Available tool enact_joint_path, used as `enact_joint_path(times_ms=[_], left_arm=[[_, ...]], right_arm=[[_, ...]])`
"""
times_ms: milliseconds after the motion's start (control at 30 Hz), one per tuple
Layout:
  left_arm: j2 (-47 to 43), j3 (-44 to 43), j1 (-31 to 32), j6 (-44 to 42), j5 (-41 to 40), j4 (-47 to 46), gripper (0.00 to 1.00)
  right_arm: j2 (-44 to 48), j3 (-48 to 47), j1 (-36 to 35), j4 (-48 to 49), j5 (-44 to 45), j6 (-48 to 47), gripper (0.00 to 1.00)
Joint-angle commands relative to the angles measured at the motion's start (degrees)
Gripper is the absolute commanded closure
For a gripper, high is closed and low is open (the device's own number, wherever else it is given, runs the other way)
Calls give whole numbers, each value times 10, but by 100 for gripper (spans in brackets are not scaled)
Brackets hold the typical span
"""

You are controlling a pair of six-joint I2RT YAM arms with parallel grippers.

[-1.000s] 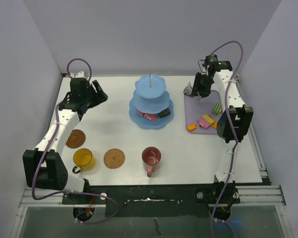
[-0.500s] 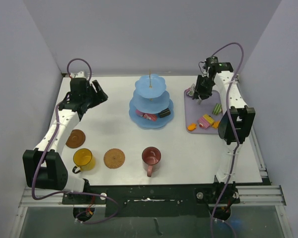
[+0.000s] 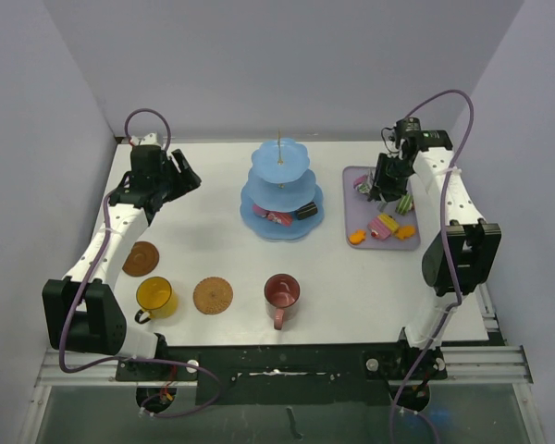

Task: Serve the afternoon tea

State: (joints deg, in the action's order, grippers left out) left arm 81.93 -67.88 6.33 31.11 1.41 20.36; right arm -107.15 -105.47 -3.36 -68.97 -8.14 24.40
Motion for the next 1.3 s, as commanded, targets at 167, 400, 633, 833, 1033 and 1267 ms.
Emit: enact_joint_path(times_ms=[167,400,633,833,1033,1267], left_arm=[[-1,-13,1,3,6,-29,38],[5,-10,4,5,12,-33,38],[6,-10,4,4,10,-32,38],[10,-11,4,7,14,-33,38],[9,-10,4,6,12,-34,38],[9,-9,4,6,12,-34,38]], right_arm=[[81,31,-1,43,-20,16,87],[103,24,-5,48,-46,47,87],[107,4,-22,59,-82,70,87],[101,-28,-29,62,-108,86,87],[98,-37,-49,74,-128,108,87],[97,-39,-67,93,-142,132,87]])
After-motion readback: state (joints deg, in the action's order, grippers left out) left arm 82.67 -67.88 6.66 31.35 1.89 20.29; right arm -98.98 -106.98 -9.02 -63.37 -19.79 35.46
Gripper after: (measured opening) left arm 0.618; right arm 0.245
